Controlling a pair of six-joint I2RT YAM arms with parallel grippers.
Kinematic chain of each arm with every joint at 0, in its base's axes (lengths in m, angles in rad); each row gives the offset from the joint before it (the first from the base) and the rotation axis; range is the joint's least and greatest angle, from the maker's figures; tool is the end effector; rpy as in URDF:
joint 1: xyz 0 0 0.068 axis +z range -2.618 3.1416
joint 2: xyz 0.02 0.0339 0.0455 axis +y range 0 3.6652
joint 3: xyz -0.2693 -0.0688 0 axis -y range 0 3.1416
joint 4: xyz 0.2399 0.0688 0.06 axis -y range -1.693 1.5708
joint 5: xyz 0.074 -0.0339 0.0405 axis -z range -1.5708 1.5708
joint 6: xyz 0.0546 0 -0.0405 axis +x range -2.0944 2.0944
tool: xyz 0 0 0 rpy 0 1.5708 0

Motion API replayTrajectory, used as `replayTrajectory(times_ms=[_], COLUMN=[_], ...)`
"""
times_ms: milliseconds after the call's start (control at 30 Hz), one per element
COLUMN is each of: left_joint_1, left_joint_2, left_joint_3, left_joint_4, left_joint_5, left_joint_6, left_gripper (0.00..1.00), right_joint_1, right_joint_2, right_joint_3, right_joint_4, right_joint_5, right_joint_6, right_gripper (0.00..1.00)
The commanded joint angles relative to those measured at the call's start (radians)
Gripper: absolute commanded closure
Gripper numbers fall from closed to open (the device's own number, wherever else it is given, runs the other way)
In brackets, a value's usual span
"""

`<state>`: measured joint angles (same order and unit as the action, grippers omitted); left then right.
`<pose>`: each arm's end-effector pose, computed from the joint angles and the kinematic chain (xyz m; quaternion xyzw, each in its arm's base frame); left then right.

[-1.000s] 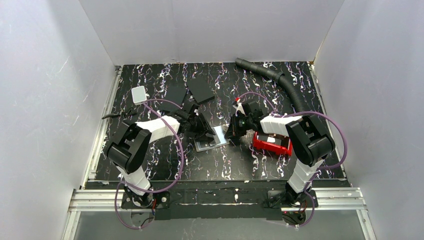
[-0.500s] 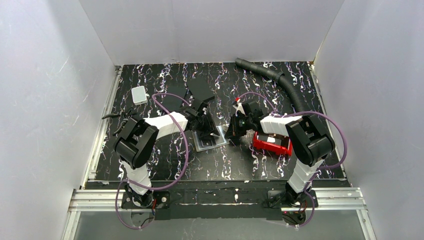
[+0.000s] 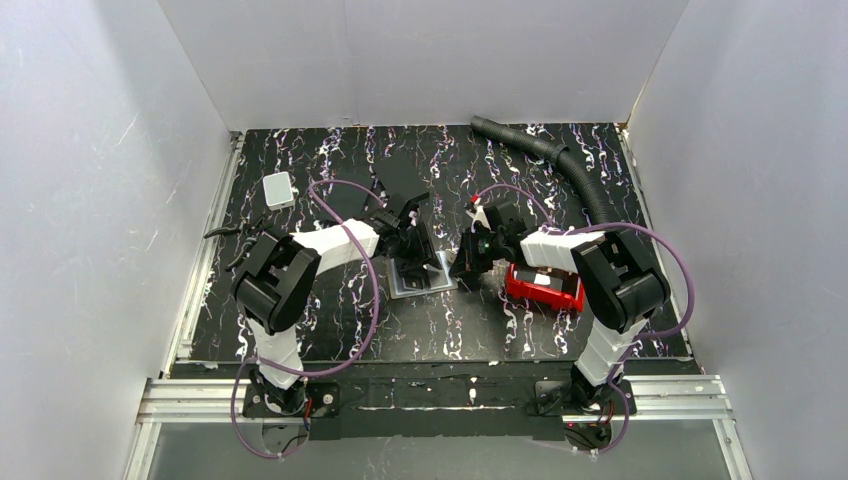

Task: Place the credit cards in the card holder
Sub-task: Insert the credit card into the card holder.

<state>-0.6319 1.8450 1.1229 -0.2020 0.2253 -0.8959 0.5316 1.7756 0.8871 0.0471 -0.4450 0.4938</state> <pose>0.3069 -0.2398 0.1577 -0.0886 0.9387 -0.2954 0.1543 0.2939 0.2001 0.1369 -0.0959 0.9096 0.3503 0.2020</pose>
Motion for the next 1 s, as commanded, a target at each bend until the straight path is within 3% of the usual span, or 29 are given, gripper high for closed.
replayTrajectory(times_ms=[0,33,267,733,967], left_joint_1=[-0.006,-0.002,0.034,0.089,0.103], left_joint_2=[-0.048,-0.064,-0.181,-0.409,-0.474], left_joint_3=[-0.01,-0.013,-0.034,-0.164,-0.268], left_joint_4=[0.002,-0.008,-0.067,-0.042,-0.001], left_joint_5=[0.02,0.024,0.079,0.205,0.225], left_joint_6=[0.06,0.075,0.129,0.115,0.079], left_gripper=[0.45,0.37,0.29,0.27,0.25], right_joint_1=[0.016,0.016,0.016,0.016,0.018], right_joint_2=[-0.008,-0.02,-0.068,-0.19,-0.19], right_joint_3=[0.003,0.011,0.062,0.118,0.13], right_joint_4=[-0.13,-0.151,-0.268,-0.426,-0.421], right_joint_5=[0.032,0.04,0.075,0.207,0.319], right_joint_6=[-0.038,-0.046,-0.106,-0.169,-0.163], right_gripper=[0.83,0.81,0.72,0.36,0.17])
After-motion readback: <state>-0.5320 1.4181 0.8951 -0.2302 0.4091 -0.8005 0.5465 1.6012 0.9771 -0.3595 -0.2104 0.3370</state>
